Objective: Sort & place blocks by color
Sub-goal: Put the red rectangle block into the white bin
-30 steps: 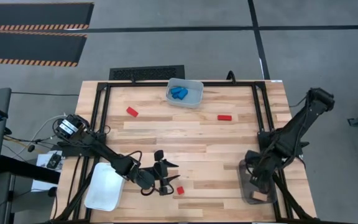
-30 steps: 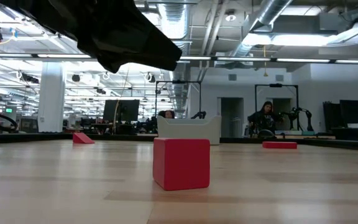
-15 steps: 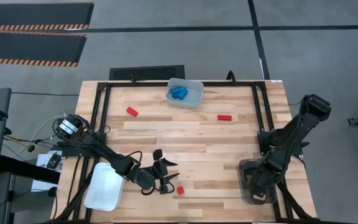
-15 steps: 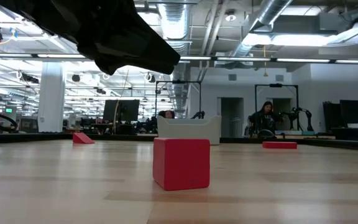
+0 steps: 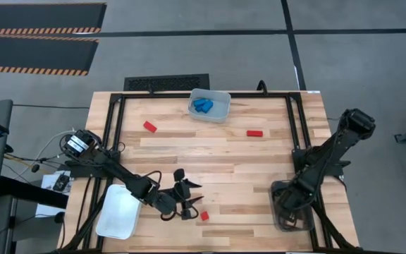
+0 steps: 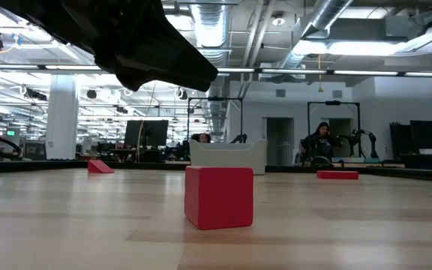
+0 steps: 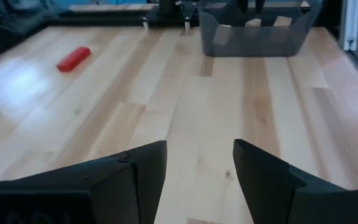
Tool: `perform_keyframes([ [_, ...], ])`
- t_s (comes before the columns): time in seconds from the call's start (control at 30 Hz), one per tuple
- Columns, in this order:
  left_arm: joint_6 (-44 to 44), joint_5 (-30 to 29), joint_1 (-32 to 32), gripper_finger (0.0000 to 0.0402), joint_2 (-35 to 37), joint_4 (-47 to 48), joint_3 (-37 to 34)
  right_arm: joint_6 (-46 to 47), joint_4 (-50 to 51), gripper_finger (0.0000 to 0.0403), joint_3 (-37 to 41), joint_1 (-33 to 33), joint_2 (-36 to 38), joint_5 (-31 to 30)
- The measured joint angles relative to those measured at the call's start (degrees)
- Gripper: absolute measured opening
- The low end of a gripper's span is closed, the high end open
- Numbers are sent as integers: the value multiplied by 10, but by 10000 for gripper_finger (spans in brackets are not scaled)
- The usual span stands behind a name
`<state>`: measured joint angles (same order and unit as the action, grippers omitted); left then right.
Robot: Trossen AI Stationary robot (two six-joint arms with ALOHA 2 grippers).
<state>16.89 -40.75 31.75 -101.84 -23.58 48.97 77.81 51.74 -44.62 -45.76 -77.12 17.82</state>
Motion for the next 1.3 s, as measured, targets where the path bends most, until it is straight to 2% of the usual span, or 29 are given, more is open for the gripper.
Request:
perform_keyframes([
  [0.1, -40, -56, -14, 177, -6, -33, 0, -60, 0, 164, 0, 24, 0, -28],
  [0.17, -70, -69, -32, 177, -20, -61, 1, -104, -1, 163, 0, 48, 0, -51],
  [0.37, -128, 56, -104, 177, -91, -200, 0, -207, 0, 151, -18, 127, 0, -90],
  [0.57, -176, 133, -192, 177, -117, -275, 11, -317, 22, 141, -91, 153, 0, -109],
  [0.73, -178, 244, -288, 177, -117, -244, 70, -442, 20, 137, -144, 162, 0, -245],
  [0.93, -204, 301, -362, 176, -121, -219, 131, -506, 29, 137, -151, 193, 0, -453],
  [1.1, -209, 341, -399, 176, -187, -216, 195, -610, 14, 139, -127, 240, 14, -576],
  [1.2, -217, 355, -413, 176, -244, -202, 252, -682, -32, 137, -88, 305, 63, -583],
  [1.3, -223, 356, -425, 176, -300, -173, 325, -762, -127, 136, -24, 376, 145, -528],
])
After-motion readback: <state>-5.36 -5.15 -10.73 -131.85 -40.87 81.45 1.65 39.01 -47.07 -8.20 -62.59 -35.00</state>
